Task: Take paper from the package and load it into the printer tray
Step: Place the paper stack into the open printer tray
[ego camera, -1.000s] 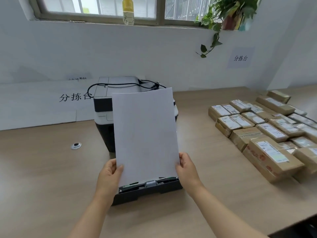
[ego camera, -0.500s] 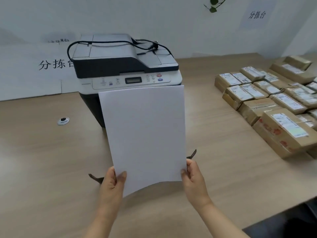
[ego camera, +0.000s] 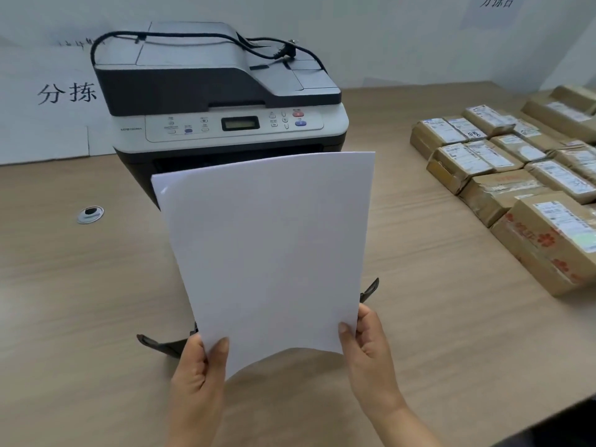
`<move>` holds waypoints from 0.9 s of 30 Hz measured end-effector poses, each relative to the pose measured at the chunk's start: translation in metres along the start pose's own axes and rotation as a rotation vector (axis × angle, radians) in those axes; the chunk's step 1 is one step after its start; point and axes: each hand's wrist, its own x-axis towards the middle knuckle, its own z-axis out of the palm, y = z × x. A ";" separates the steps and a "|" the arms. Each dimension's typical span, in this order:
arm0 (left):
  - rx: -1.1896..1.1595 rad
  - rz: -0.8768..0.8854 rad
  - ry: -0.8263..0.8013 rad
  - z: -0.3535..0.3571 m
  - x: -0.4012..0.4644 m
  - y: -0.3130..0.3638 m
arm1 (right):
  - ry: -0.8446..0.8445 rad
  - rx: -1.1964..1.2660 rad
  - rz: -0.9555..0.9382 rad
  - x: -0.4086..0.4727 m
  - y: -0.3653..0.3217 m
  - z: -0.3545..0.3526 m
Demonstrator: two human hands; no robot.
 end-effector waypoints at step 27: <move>-0.015 0.015 0.114 0.017 -0.008 -0.022 | 0.021 -0.087 -0.030 -0.005 0.039 -0.008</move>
